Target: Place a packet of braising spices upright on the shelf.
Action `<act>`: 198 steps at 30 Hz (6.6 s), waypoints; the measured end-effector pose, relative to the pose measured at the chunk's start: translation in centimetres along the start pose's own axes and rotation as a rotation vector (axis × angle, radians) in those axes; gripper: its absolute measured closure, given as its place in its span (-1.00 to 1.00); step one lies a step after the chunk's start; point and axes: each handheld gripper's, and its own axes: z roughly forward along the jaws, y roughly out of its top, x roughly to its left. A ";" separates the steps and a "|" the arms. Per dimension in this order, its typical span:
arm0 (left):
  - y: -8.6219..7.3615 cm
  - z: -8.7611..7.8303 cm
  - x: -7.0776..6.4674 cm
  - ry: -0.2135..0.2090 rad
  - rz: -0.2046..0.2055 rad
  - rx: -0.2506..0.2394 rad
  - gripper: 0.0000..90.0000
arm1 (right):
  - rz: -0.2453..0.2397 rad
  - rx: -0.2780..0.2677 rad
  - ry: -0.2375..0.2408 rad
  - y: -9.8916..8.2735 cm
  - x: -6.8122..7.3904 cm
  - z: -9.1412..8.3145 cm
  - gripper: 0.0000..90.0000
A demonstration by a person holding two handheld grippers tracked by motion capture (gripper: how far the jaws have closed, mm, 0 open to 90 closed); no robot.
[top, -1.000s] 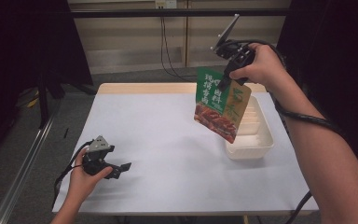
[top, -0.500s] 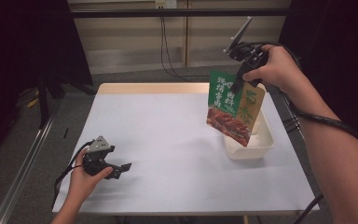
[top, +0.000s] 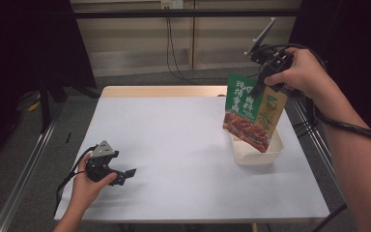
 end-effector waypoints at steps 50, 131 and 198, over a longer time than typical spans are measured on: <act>0.0 -0.1 0.0 -0.004 0.000 -0.010 -0.96 | 0.011 0.028 0.018 -3.7 -2.0 1.2 1.00; 0.0 0.0 0.0 -0.009 -0.005 -0.010 -0.96 | 0.001 0.060 0.026 -5.0 -3.1 4.9 0.95; 0.0 -0.4 0.1 -0.008 -0.009 -0.016 -0.96 | -0.090 0.014 -0.019 -1.2 2.1 2.9 -0.65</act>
